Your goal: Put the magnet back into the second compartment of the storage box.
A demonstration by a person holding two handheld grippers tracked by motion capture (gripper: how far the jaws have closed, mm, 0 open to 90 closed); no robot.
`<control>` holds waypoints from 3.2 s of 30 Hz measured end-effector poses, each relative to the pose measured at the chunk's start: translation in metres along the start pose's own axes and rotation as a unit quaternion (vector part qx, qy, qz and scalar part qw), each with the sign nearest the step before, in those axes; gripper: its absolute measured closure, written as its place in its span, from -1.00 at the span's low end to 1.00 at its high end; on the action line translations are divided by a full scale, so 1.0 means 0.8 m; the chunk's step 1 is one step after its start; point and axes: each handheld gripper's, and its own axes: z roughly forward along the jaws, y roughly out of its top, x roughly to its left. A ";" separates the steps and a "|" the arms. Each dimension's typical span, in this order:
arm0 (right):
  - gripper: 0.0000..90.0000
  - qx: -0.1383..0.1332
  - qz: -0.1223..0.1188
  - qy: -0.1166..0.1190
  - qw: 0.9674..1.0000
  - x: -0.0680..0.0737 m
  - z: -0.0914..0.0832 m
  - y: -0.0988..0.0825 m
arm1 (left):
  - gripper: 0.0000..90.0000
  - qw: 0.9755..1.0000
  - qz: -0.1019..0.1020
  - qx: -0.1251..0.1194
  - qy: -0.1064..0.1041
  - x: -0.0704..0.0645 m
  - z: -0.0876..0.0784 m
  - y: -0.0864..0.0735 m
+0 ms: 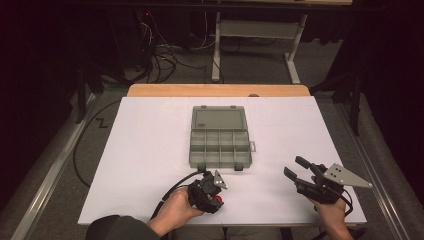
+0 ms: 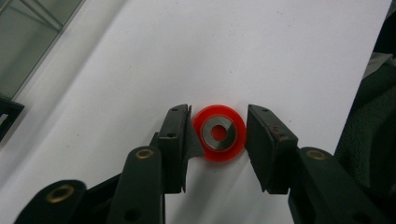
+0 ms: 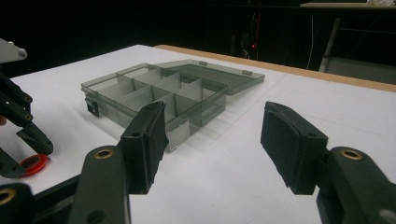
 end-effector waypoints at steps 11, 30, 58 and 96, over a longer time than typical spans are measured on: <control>-0.06 0.000 -0.001 0.000 1.000 0.000 0.000 0.000 | 0.37 1.000 -0.003 0.000 0.000 0.000 0.000 0.000; -0.06 -0.002 -0.002 0.000 1.000 0.001 0.000 0.000 | 0.37 1.000 -0.004 -0.001 0.000 0.001 0.000 0.001; -0.06 -0.009 0.001 -0.003 1.000 0.001 -0.002 0.001 | 0.37 1.000 -0.014 -0.007 -0.001 0.005 -0.005 0.006; -0.07 -0.012 -0.001 -0.002 1.000 0.002 -0.002 0.001 | 0.37 0.998 -0.061 -0.021 -0.005 0.021 -0.024 0.018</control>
